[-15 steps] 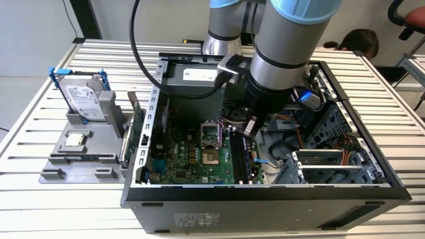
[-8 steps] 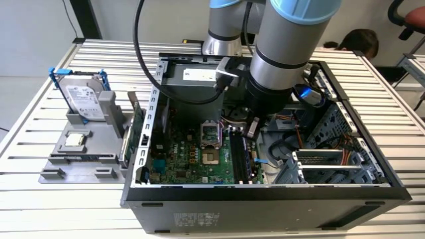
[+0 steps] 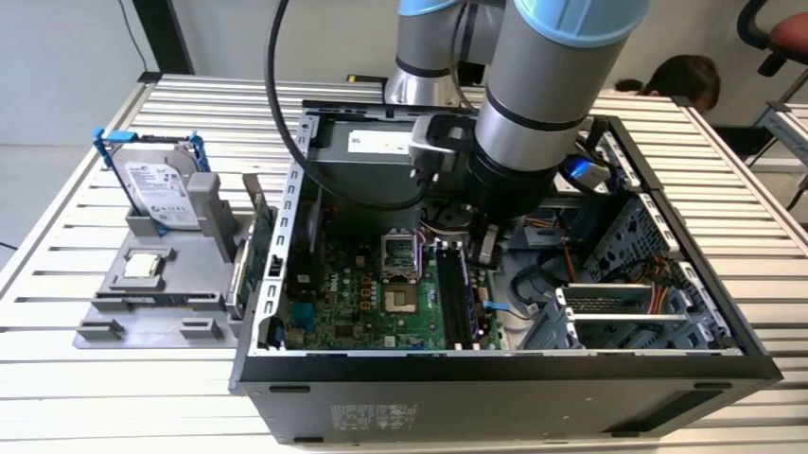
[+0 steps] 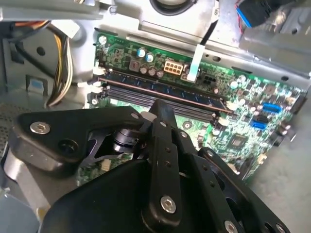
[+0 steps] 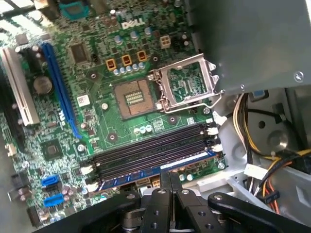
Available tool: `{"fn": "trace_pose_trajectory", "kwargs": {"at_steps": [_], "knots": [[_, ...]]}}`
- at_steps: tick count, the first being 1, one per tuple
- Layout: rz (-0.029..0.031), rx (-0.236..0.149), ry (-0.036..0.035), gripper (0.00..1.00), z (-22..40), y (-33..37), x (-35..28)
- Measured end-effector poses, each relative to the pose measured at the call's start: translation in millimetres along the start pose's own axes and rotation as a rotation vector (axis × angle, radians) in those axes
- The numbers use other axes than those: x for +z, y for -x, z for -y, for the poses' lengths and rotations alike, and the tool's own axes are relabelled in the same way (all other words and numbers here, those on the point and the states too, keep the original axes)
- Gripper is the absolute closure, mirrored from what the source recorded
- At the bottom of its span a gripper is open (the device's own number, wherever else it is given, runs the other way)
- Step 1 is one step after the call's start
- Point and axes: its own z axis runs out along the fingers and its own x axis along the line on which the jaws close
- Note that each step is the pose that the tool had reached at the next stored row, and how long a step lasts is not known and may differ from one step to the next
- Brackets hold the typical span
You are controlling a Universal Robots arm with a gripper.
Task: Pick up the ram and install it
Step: 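Press down the ram until it locks into place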
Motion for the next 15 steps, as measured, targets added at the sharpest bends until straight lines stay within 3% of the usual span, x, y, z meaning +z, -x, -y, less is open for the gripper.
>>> {"fn": "trace_pose_trajectory", "kwargs": {"at_steps": [15], "knots": [[0.0067, -0.268, 0.0019, 1.00, 0.0, 0.0, 0.0]]}}
